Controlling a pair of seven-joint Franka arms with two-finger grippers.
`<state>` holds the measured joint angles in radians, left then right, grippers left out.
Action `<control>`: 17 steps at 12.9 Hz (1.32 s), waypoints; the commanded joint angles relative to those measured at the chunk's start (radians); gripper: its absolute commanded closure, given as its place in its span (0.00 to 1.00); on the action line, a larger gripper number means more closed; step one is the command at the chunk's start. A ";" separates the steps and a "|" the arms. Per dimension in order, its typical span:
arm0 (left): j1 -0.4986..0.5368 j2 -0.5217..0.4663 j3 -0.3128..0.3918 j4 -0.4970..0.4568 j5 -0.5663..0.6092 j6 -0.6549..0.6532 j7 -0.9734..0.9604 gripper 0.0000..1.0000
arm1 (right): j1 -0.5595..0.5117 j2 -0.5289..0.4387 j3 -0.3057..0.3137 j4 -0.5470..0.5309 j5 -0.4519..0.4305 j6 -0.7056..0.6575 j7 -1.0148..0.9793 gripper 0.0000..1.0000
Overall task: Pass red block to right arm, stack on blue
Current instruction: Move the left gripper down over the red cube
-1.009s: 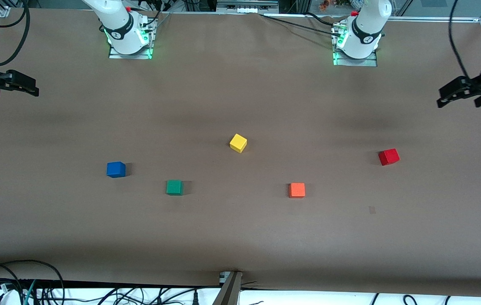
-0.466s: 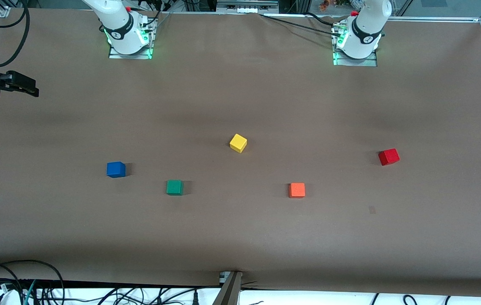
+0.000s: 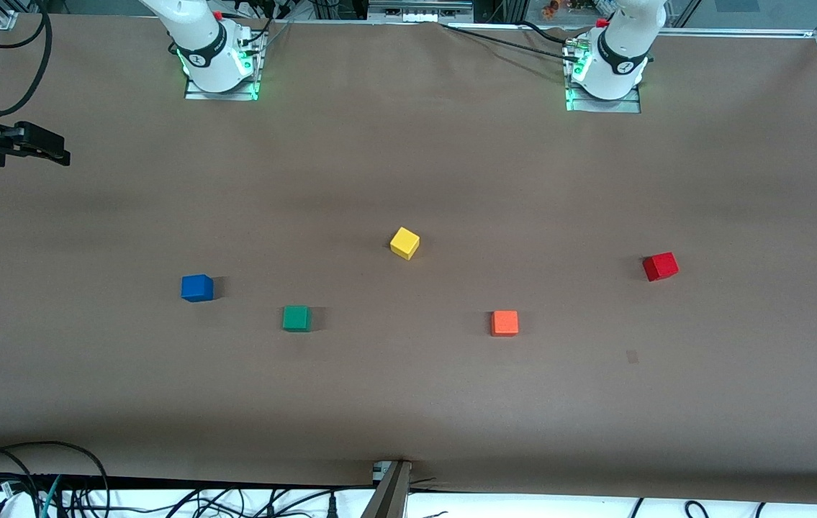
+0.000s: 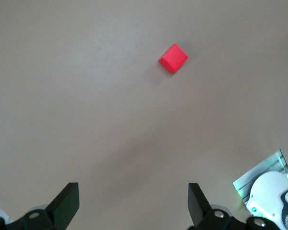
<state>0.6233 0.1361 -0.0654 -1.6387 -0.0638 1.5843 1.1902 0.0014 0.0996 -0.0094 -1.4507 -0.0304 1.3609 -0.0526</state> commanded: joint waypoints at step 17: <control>0.101 0.642 -0.025 0.039 -0.582 -0.087 0.831 0.00 | -0.011 0.015 0.000 0.026 0.044 0.004 -0.013 0.00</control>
<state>0.7366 0.7571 -0.0959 -1.6325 -0.6057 1.5135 1.9873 0.0005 0.1088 -0.0104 -1.4467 -0.0044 1.3696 -0.0526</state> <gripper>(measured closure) 0.000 0.000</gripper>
